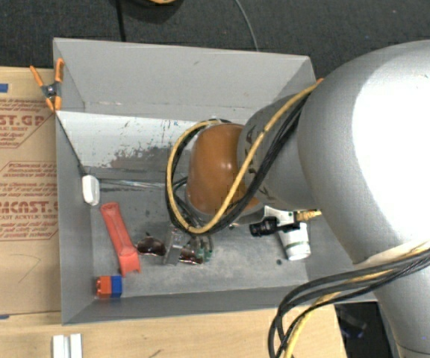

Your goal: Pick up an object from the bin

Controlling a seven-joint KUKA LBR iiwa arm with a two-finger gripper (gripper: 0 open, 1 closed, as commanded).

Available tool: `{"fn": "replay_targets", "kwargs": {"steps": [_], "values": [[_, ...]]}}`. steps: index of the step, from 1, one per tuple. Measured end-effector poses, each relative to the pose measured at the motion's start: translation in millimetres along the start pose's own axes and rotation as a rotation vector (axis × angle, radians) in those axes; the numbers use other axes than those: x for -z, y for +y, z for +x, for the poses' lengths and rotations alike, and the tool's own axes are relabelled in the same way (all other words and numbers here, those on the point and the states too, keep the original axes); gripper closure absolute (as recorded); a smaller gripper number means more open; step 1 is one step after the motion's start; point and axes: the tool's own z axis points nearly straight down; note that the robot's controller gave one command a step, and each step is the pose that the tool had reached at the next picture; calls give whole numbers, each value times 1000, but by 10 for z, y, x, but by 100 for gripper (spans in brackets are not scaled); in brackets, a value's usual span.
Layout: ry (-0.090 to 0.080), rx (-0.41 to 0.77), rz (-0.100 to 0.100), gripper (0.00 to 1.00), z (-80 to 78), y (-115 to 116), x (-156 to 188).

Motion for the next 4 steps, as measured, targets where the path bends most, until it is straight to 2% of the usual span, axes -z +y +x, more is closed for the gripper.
{"fn": "replay_targets", "kwargs": {"steps": [2,3,4], "values": [[2,0,1,100,8,-4,33],[8,0,4,100,24,-10,176],[6,0,3,100,18,-6,412]]}}
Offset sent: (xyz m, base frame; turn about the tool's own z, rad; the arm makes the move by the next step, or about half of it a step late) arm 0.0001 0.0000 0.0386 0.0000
